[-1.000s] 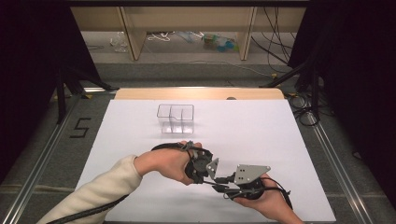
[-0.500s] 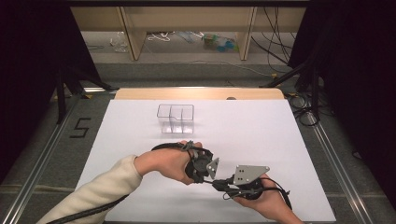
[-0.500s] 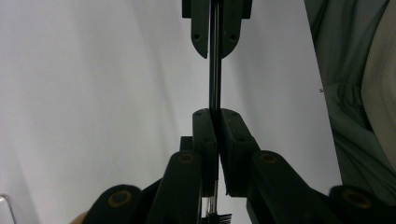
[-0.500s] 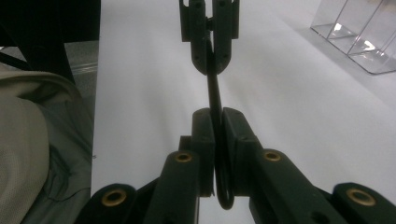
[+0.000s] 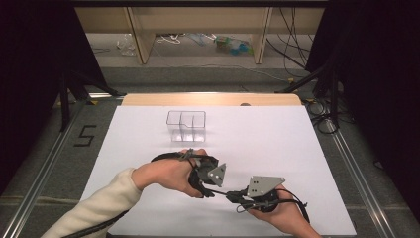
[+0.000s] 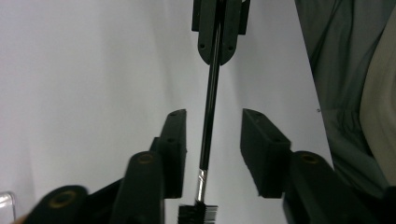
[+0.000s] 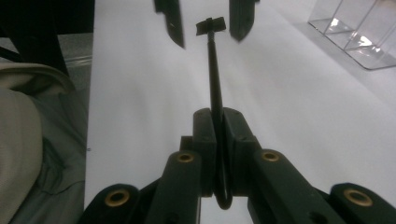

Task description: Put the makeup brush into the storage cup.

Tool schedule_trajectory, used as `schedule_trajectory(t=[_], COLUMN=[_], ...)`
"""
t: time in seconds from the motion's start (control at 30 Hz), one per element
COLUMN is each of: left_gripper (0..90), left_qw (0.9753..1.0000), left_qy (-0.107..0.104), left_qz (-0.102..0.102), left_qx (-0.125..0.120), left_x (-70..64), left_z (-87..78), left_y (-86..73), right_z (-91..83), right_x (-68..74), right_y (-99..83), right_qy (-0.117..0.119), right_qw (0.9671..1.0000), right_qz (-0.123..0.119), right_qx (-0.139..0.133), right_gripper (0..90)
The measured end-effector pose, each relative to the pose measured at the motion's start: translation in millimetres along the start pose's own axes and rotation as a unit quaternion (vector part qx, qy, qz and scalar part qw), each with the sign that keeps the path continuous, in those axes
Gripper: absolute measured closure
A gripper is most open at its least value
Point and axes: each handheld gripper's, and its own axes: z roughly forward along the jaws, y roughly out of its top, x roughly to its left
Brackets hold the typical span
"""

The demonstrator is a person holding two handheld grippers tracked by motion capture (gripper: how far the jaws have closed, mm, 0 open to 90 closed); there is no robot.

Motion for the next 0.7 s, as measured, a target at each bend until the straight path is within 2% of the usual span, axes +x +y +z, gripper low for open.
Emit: schedule_trajectory(t=[0.1,0.17,0.27,0.33,0.47,0.5,0.53,0.57,0.63,0.7], left_gripper=[46.5,39.8,33.6,32.8,30.2,29.8,29.3,29.2,30.2,30.8], left_qw=[0.9993,0.9984,0.9953,0.9931,0.9854,0.9843,0.9816,0.9791,0.9765,0.9717], left_qy=[0.020,0.038,0.062,0.074,0.098,0.100,0.102,0.102,0.098,0.094], left_qz=[-0.003,-0.008,-0.030,-0.042,-0.078,-0.083,-0.095,-0.104,-0.119,-0.136], left_qx=[-0.030,-0.041,-0.069,-0.082,-0.116,-0.120,-0.130,-0.142,-0.151,-0.169], left_x=[-1.8,-3.3,-5.6,-7.1,-10.9,-11.3,-12.6,-13.7,-15.7,-18.1], left_z=[-8.6,-12.2,-17.5,-20.7,-25.1,-26.3,-26.1,-25.4,-23.8,-19.8], left_y=[-12.8,-20.0,-33.7,-43.5,-62.3,-66.9,-71.1,-76.4,-83.6,-91.0], right_z=[-2.2,-2.0,-2.9,-3.0,-4.1,-5.0,-5.6,-7.4,-7.9,-9.9], right_x=[-2.0,-2.8,-3.1,-3.4,-5.0,-5.5,-5.8,-6.2,-7.2,-8.1], right_y=[-0.4,-0.9,-0.9,-0.6,-1.3,-1.1,-1.1,-0.7,-0.7,-0.2], right_qy=[-0.008,-0.016,-0.023,-0.028,-0.043,-0.044,-0.048,-0.050,-0.061,-0.073], right_qw=[0.9999,0.9998,0.9997,0.9995,0.9989,0.9989,0.9986,0.9985,0.9977,0.9968], right_qz=[0.007,0.010,0.011,0.010,0.015,0.017,0.019,0.021,0.021,0.022], right_qx=[0.002,-0.003,-0.002,-0.006,-0.007,-0.007,-0.010,-0.007,-0.017,-0.023], right_gripper=[85.5,85.5,85.4,85.4,85.4,85.4,85.5,85.4,85.5,85.4])
